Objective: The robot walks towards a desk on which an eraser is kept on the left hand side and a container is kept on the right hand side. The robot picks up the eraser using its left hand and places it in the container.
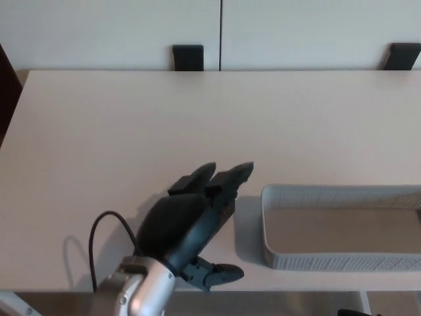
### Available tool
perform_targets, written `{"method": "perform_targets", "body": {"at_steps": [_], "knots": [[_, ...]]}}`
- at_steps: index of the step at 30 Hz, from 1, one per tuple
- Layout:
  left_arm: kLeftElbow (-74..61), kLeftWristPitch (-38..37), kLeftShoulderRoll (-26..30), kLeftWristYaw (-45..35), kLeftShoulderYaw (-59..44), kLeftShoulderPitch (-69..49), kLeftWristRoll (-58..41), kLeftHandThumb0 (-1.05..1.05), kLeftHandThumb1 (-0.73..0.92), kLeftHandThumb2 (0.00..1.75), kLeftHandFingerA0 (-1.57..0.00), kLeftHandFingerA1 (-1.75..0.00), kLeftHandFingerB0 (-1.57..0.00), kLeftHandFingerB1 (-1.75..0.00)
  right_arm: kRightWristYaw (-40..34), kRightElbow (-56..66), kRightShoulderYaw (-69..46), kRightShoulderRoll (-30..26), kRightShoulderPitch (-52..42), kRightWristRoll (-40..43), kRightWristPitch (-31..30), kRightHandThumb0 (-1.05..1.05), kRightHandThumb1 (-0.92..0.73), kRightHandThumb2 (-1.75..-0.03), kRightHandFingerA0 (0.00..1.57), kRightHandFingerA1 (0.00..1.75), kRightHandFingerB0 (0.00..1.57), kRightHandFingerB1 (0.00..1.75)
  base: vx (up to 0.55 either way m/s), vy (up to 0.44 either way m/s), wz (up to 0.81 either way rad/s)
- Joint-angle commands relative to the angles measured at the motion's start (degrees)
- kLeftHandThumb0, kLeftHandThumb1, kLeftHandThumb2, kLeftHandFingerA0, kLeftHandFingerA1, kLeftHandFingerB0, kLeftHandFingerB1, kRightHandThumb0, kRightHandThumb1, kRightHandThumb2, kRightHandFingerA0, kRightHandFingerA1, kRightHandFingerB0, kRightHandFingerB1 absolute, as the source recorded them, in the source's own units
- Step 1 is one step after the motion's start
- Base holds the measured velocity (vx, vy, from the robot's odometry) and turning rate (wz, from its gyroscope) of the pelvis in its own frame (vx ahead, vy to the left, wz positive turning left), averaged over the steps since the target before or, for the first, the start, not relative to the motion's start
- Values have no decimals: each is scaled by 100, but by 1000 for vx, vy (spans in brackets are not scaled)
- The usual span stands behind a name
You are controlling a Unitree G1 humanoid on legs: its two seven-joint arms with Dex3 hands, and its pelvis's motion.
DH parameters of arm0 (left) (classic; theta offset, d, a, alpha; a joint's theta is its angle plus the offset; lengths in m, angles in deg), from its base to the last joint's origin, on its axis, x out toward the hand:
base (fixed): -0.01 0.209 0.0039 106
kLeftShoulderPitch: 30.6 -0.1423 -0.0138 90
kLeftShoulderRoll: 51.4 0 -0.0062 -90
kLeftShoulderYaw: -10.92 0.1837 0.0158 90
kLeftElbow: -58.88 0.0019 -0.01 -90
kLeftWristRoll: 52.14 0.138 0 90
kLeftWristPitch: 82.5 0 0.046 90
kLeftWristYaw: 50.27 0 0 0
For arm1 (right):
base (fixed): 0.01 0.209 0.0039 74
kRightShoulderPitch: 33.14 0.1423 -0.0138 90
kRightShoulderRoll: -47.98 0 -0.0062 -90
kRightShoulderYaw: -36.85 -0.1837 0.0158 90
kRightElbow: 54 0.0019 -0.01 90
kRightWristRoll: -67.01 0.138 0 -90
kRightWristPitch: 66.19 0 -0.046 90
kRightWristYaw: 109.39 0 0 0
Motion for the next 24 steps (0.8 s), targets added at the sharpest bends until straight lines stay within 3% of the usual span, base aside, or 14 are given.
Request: {"method": "perform_targets", "body": {"at_steps": [1,5,6,7,13,22,23,24], "knots": [[141,1332,-117,870,84,-383,1610,-48,33,65,0,0,-3,-10,-52,20,-46,-157,-135,-122,212,-38,-47,-69,56,52,38,47,0,0,0],[32,1328,-52,946,48,-428,1787,-48,34,65,0,-1,-3,-11,-69,11,-43,-167,-159,-164,253,-38,-47,-69,56,52,37,47,0,0,0],[7,1259,-28,1079,9,-439,1794,-48,34,65,0,-1,-2,-9,-83,10,-35,-178,-147,-200,260,-31,-56,-57,62,45,40,39,0,0,0],[-56,1239,-17,1142,-28,-465,1817,-49,34,65,0,-1,0,-7,-82,-12,-33,-182,-133,-208,255,-37,-48,-69,56,52,37,46,0,0,0],[-112,1297,77,1322,-51,-398,2191,-53,36,65,0,0,-3,0,-137,28,-6,-151,-145,-260,203,-37,-47,-69,57,52,38,47,0,0,0],[189,1296,0,1481,-181,-359,2083,-51,35,66,0,-1,0,-4,-86,-92,34,-203,-123,-258,347,-38,-47,-70,56,53,39,48,0,0,0],[227,1304,-9,1480,-183,-315,2094,-52,35,66,0,-1,0,-4,-86,-101,28,-205,-88,-251,347,-31,-56,-56,61,45,42,40,0,0,0],[258,1316,-11,1478,-174,-299,2110,-52,35,66,0,-1,0,-4,-80,-115,26,-205,-76,-245,359,-31,-56,-56,61,45,42,40,0,0,0]]}}
